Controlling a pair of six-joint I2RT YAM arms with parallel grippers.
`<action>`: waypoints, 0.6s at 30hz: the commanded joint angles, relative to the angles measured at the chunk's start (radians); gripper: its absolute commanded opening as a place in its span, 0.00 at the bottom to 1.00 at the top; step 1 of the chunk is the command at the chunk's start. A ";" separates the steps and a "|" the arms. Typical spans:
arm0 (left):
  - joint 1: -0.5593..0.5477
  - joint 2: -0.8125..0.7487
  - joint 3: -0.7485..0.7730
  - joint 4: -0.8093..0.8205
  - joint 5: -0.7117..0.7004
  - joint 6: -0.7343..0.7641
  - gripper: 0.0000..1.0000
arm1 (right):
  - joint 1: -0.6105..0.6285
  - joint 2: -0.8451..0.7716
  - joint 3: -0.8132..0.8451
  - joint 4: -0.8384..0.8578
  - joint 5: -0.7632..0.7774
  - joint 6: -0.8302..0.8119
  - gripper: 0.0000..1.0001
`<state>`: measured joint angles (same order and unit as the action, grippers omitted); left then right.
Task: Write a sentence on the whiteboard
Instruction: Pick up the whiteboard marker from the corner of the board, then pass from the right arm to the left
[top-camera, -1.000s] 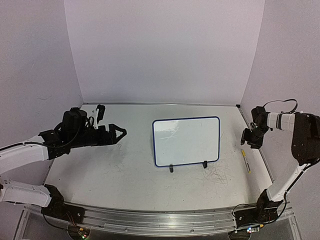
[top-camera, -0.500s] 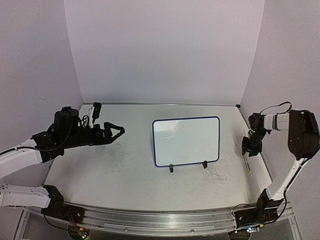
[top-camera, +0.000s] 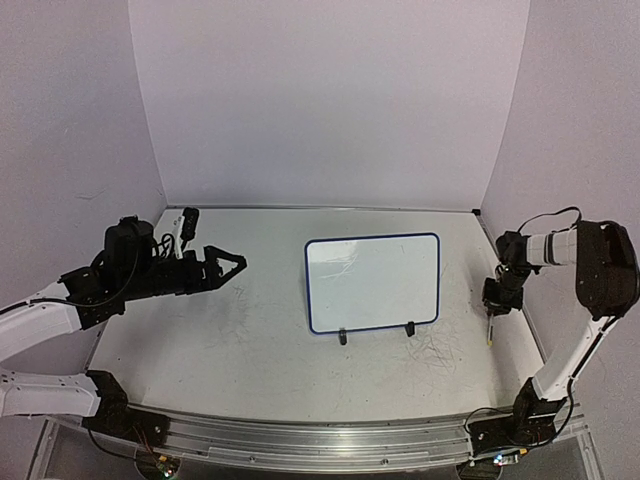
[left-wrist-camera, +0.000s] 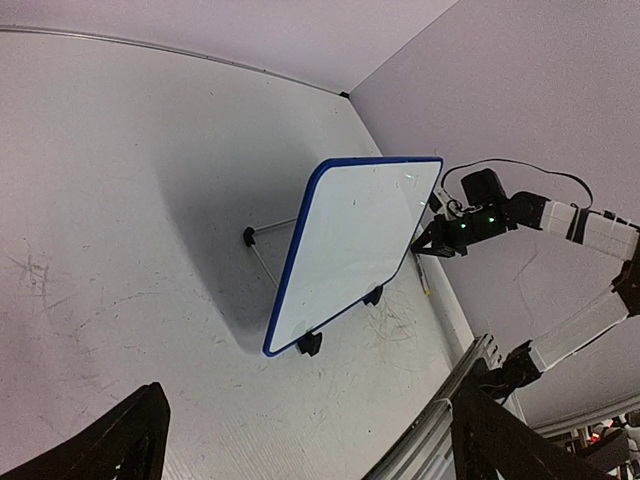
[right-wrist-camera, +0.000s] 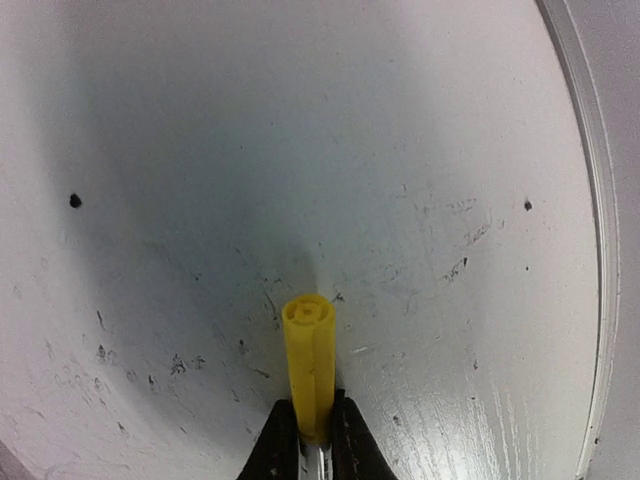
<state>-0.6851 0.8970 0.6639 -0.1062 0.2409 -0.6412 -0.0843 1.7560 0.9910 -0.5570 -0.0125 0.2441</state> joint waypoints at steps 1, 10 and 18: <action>0.006 -0.016 0.053 -0.022 -0.017 0.006 0.99 | -0.005 -0.058 -0.038 0.017 0.037 -0.002 0.08; 0.006 -0.010 0.089 -0.067 -0.112 -0.033 0.99 | -0.005 -0.234 -0.080 0.140 0.021 -0.007 0.00; 0.006 -0.006 0.094 -0.056 -0.138 -0.161 0.99 | 0.011 -0.627 -0.158 0.365 -0.257 -0.028 0.00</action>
<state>-0.6850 0.8963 0.7139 -0.1825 0.1353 -0.7228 -0.0845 1.3250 0.8622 -0.3654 -0.0873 0.2318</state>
